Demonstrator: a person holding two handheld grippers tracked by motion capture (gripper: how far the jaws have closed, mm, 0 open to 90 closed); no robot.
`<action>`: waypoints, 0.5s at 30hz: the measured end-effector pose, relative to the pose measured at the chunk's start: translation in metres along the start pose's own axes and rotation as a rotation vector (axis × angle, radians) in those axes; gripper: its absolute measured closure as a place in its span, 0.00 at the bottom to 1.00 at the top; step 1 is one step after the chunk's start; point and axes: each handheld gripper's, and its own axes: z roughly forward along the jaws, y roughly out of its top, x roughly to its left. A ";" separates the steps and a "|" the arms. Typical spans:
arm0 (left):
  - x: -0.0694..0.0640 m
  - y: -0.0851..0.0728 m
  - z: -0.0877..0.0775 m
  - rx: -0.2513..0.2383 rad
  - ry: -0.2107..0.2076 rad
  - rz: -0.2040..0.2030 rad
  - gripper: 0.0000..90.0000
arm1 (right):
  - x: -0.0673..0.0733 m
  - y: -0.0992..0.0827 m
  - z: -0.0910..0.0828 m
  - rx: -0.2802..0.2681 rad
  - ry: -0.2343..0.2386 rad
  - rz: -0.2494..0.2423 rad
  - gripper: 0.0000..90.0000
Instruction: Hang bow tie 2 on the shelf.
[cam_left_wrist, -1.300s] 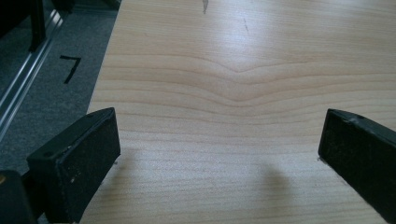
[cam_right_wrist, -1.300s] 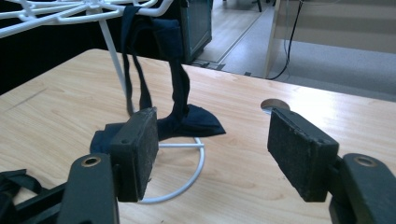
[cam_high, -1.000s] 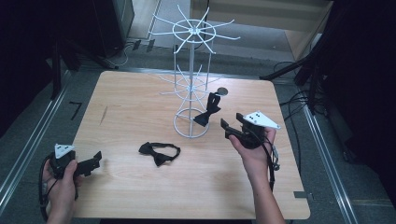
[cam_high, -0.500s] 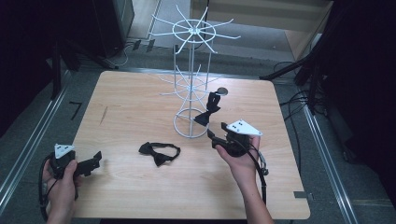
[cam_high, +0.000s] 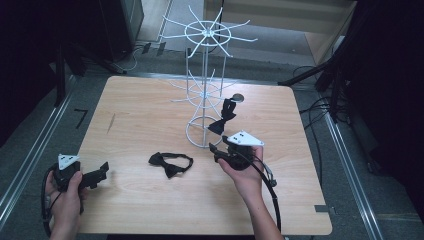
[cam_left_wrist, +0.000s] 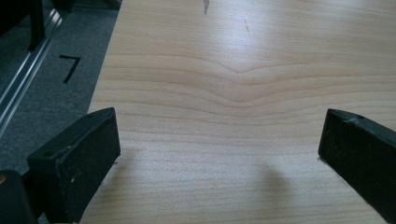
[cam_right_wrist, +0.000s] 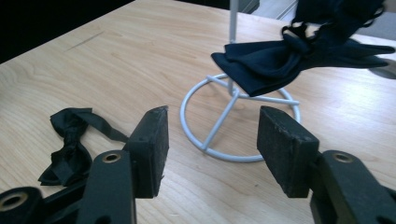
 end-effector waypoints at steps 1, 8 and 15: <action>0.000 0.000 0.000 0.000 0.000 0.000 0.00 | 0.002 -0.001 0.003 0.005 0.005 -0.003 0.52; 0.000 0.000 0.000 -0.001 0.001 0.000 0.00 | 0.009 -0.008 0.013 0.030 0.040 -0.002 0.59; 0.000 0.000 0.000 0.000 0.001 0.000 0.00 | 0.015 -0.013 0.021 0.053 0.061 -0.007 0.64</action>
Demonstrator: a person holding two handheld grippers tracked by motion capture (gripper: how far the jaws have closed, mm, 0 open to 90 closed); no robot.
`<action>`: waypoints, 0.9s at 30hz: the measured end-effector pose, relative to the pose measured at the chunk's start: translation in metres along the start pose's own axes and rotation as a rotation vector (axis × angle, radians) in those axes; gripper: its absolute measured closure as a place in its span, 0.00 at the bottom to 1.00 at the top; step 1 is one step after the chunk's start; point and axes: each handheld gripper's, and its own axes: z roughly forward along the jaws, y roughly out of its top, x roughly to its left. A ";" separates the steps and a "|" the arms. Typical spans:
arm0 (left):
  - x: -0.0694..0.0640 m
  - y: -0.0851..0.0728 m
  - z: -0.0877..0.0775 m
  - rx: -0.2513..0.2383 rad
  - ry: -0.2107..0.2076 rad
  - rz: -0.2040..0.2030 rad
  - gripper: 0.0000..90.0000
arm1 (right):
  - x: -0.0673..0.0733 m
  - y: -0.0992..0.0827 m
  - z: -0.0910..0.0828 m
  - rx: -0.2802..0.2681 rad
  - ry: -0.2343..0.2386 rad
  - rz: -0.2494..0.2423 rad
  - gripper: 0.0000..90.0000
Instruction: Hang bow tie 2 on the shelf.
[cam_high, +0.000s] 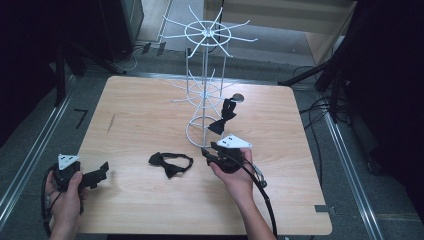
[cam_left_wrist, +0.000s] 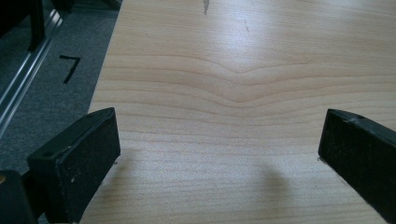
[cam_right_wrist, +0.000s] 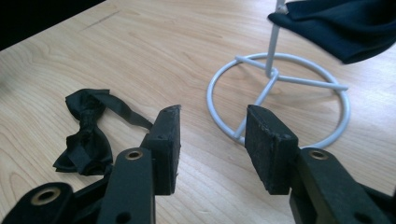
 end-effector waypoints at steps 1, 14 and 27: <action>0.000 0.000 0.000 0.000 0.000 0.000 0.00 | 0.001 -0.001 0.002 0.003 0.002 -0.001 0.64; 0.000 0.000 0.000 0.002 -0.003 -0.003 0.00 | 0.011 -0.007 0.020 0.057 0.049 0.008 0.75; 0.000 0.000 0.000 -0.001 -0.003 -0.002 0.00 | 0.023 -0.013 0.041 0.125 0.078 0.004 0.79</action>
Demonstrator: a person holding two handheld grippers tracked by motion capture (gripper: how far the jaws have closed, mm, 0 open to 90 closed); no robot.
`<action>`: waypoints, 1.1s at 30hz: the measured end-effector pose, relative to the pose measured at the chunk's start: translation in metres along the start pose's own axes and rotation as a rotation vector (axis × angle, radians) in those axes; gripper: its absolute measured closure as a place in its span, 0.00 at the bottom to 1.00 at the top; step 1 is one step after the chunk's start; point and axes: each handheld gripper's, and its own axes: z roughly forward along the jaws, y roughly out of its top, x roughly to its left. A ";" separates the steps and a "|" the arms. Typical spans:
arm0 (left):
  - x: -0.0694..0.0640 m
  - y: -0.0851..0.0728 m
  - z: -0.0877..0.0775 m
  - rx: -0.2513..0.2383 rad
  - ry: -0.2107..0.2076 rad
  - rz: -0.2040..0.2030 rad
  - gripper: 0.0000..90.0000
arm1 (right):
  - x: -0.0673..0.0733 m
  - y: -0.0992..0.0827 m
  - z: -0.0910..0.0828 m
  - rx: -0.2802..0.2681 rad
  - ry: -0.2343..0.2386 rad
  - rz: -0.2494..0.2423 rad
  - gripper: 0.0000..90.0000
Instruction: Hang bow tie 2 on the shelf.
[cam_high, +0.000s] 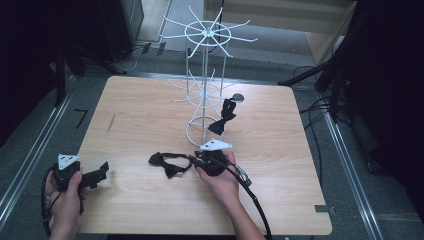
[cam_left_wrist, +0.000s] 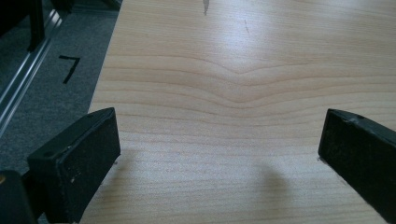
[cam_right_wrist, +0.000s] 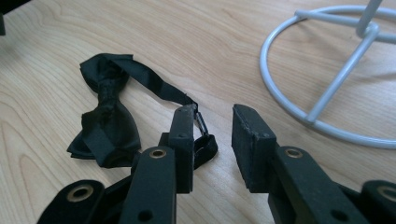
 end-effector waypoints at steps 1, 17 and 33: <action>0.000 0.000 0.000 0.000 0.000 0.000 0.00 | 0.000 0.000 0.002 0.004 -0.001 0.000 0.79; 0.000 0.000 0.000 0.001 0.002 0.002 0.00 | 0.002 -0.001 0.015 0.042 -0.014 0.017 0.77; 0.000 0.000 0.000 0.002 0.001 0.001 0.00 | 0.003 -0.005 0.018 0.068 -0.025 -0.001 0.92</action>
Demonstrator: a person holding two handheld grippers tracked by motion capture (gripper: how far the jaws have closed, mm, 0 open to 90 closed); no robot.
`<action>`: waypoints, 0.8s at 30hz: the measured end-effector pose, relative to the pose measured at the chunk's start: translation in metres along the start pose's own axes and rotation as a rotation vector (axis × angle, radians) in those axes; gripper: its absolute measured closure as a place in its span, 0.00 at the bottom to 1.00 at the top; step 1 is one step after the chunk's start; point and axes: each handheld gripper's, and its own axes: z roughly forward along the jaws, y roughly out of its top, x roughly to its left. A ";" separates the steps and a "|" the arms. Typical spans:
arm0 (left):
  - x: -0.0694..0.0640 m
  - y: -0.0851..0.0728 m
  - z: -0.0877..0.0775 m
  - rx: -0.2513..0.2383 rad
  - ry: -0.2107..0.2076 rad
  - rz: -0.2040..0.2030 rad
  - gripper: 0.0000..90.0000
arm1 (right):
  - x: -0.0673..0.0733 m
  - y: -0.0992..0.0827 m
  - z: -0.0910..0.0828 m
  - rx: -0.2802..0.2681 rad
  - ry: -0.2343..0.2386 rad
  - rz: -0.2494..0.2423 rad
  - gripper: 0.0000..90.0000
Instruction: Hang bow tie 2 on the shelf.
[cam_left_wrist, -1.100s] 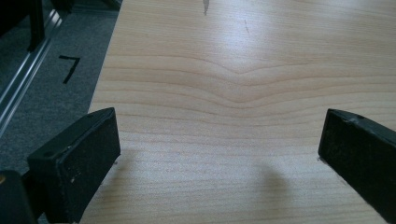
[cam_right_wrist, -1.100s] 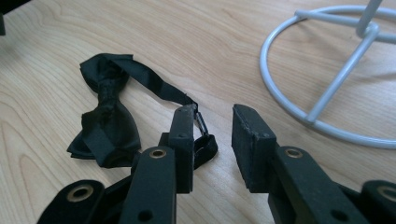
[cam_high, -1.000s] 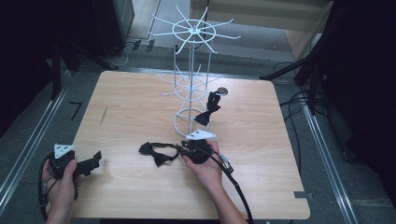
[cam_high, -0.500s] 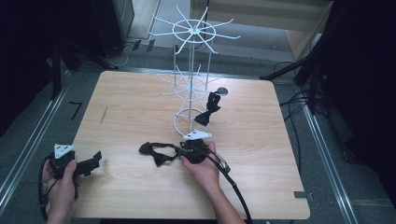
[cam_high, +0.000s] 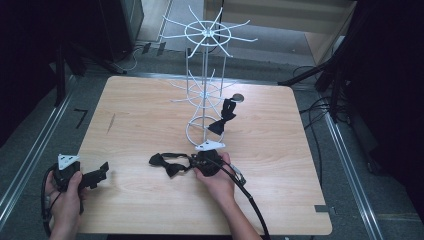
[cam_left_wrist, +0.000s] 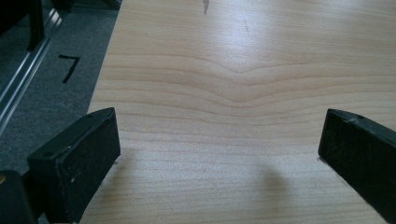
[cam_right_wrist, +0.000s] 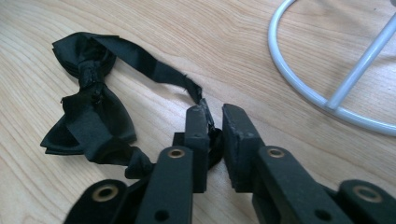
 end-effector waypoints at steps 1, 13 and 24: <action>0.000 0.000 0.000 0.000 0.000 0.000 0.00 | 0.000 0.000 0.000 0.000 0.000 0.000 0.92; 0.000 0.000 0.000 0.000 0.000 0.000 0.00 | -0.003 -0.001 -0.015 -0.063 -0.044 -0.017 1.00; 0.000 0.000 0.000 0.000 0.000 0.002 0.00 | -0.004 0.005 -0.039 -0.144 -0.053 -0.037 1.00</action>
